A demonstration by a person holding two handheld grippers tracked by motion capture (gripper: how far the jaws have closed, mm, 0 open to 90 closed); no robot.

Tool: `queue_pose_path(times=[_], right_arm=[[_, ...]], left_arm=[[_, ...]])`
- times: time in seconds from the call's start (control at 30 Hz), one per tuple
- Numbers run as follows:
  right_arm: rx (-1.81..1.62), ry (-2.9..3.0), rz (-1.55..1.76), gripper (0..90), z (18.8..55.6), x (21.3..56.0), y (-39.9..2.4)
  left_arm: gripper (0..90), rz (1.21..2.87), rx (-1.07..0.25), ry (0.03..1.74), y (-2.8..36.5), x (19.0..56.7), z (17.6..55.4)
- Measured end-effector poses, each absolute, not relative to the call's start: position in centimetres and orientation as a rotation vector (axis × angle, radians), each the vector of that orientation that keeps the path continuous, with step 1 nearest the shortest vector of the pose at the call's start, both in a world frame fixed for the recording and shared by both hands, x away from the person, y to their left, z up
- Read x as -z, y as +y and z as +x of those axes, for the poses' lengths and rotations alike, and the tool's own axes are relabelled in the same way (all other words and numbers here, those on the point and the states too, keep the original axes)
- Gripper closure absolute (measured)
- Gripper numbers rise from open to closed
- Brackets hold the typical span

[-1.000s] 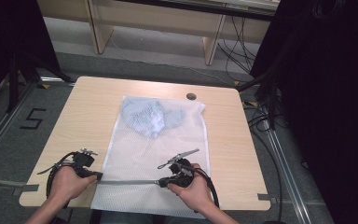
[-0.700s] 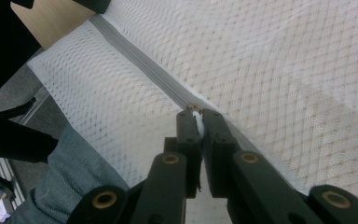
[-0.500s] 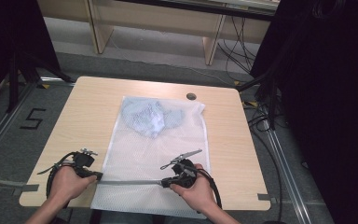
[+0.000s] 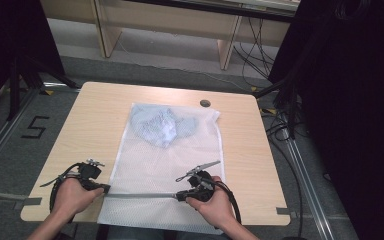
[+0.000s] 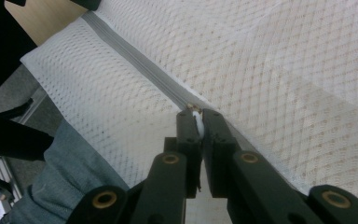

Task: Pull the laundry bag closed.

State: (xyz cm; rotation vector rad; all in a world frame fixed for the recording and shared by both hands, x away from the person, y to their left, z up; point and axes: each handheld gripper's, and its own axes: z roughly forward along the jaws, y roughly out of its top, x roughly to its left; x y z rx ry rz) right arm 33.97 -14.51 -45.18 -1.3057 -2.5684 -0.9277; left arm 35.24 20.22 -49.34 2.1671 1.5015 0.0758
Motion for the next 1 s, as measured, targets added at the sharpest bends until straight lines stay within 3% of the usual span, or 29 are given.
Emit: queue_pose_path(times=[1.0], right_arm=[[0.962,-2.567,-1.313,87.0,33.9,45.2,-16.3]], left_arm=[[90.0,2.159,-0.081,1.511,20.1,49.3,35.2]])
